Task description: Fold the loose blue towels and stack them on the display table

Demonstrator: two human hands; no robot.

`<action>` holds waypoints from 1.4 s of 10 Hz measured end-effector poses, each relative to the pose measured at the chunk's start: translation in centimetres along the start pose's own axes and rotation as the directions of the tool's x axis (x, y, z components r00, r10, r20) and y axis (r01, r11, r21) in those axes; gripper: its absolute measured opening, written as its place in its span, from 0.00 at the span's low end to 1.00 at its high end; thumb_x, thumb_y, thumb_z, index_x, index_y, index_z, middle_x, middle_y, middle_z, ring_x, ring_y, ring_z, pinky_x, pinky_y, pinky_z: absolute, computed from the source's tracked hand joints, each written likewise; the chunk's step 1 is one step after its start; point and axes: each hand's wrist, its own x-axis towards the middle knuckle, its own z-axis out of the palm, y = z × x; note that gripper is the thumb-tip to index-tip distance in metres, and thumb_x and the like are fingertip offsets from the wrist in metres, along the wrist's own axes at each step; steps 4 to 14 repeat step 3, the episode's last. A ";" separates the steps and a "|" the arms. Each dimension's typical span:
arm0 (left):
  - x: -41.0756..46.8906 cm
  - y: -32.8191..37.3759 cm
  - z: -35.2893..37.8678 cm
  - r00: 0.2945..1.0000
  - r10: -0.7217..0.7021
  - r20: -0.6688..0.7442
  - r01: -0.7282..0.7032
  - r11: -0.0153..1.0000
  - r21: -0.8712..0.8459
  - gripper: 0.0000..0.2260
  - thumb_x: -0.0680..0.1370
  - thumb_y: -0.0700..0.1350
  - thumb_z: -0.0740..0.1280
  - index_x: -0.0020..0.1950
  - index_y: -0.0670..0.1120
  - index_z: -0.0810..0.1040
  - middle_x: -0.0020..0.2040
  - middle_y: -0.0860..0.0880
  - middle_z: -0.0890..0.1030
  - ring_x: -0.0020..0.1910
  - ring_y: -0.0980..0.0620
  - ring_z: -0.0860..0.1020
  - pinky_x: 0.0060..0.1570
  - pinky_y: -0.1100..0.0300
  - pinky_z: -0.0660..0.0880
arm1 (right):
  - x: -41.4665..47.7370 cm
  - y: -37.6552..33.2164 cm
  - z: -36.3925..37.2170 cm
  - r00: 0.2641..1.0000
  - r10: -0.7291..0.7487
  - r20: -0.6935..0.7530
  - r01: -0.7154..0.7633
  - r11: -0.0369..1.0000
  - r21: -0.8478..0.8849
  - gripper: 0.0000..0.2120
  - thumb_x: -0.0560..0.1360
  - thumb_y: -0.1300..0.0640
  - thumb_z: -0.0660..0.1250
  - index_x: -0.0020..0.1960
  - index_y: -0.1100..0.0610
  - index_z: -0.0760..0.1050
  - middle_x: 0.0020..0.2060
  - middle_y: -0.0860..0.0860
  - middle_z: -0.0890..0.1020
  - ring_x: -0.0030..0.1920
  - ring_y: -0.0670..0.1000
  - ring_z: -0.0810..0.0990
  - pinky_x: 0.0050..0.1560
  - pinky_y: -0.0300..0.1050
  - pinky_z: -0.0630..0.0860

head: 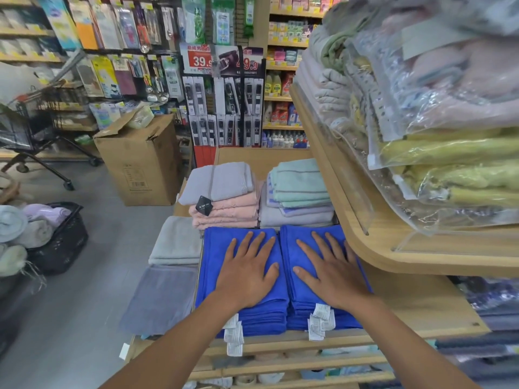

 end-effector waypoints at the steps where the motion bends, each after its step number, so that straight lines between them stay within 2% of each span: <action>1: -0.1 0.0 -0.2 0.999 -0.005 0.036 0.005 1.000 -0.016 0.35 0.78 0.67 0.37 0.83 0.57 0.46 0.84 0.55 0.48 0.82 0.52 0.41 0.79 0.44 0.38 | 0.0 -0.7 -0.5 0.999 0.023 0.031 -0.023 1.000 -0.006 0.40 0.71 0.21 0.35 0.81 0.34 0.41 0.83 0.43 0.42 0.82 0.52 0.42 0.79 0.57 0.42; 2: -0.5 0.1 -1.6 1.000 0.011 0.022 -0.011 1.000 -0.024 0.32 0.80 0.67 0.40 0.83 0.57 0.47 0.84 0.54 0.48 0.82 0.52 0.41 0.80 0.44 0.39 | -0.5 -1.7 -2.5 0.999 0.031 0.028 -0.031 0.999 -0.008 0.38 0.75 0.24 0.41 0.82 0.37 0.48 0.83 0.44 0.46 0.83 0.52 0.42 0.79 0.57 0.41; 3: -2.2 0.7 -3.3 0.997 0.055 -0.062 -0.062 0.992 -0.113 0.29 0.83 0.65 0.44 0.82 0.56 0.55 0.83 0.54 0.52 0.82 0.53 0.42 0.80 0.45 0.43 | -2.2 -3.4 -4.4 0.997 0.039 -0.069 -0.027 0.986 0.166 0.29 0.81 0.33 0.53 0.80 0.42 0.61 0.81 0.44 0.57 0.82 0.49 0.49 0.80 0.51 0.47; 14: -2.2 0.7 -3.3 0.997 0.055 -0.062 -0.062 0.992 -0.113 0.29 0.83 0.65 0.44 0.82 0.56 0.55 0.83 0.54 0.52 0.82 0.53 0.42 0.80 0.45 0.43 | -2.2 -3.4 -4.4 0.997 0.039 -0.069 -0.027 0.986 0.166 0.29 0.81 0.33 0.53 0.80 0.42 0.61 0.81 0.44 0.57 0.82 0.49 0.49 0.80 0.51 0.47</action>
